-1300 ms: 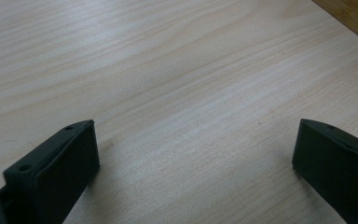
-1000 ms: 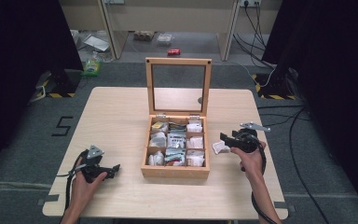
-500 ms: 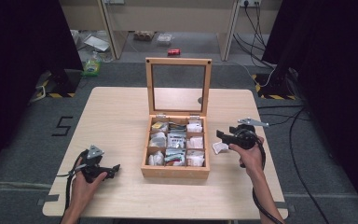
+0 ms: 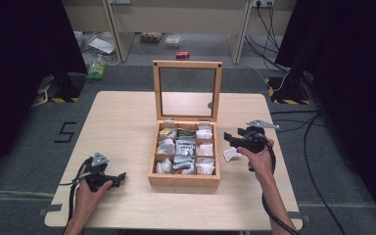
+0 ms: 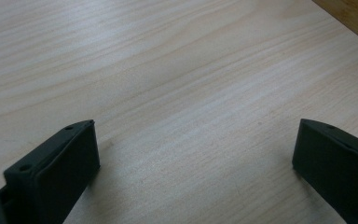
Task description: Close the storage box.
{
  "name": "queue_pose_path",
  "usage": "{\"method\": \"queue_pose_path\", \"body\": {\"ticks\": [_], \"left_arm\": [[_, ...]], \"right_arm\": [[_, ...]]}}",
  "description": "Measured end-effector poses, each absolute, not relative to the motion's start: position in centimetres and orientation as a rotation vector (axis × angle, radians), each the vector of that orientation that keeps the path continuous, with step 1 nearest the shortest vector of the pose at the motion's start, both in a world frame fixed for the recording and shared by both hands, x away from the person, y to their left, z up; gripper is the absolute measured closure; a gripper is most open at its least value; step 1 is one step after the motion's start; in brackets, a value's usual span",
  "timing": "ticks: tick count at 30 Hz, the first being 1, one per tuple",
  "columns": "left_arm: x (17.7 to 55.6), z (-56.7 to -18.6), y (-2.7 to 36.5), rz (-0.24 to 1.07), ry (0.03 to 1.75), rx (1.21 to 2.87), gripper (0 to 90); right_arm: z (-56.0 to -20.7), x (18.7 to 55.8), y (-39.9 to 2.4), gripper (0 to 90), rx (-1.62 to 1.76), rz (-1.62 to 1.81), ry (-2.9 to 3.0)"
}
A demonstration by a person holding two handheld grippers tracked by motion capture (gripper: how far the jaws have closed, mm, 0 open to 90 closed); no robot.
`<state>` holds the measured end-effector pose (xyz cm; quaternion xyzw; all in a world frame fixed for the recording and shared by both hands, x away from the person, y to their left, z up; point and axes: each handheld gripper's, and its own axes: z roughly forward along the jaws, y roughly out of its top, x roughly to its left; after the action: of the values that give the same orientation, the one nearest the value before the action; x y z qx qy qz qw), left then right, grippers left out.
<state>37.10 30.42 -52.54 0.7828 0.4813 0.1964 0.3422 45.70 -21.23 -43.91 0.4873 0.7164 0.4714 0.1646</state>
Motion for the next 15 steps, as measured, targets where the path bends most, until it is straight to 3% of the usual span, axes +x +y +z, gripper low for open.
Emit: {"method": "queue_pose_path", "body": {"ticks": [15], "left_arm": [[37.1,-52.5,30.4,0.511,1.251,2.035,0.0]], "right_arm": [[-43.2,47.1,-19.5,31.7,1.328,1.352,2.025]]}}
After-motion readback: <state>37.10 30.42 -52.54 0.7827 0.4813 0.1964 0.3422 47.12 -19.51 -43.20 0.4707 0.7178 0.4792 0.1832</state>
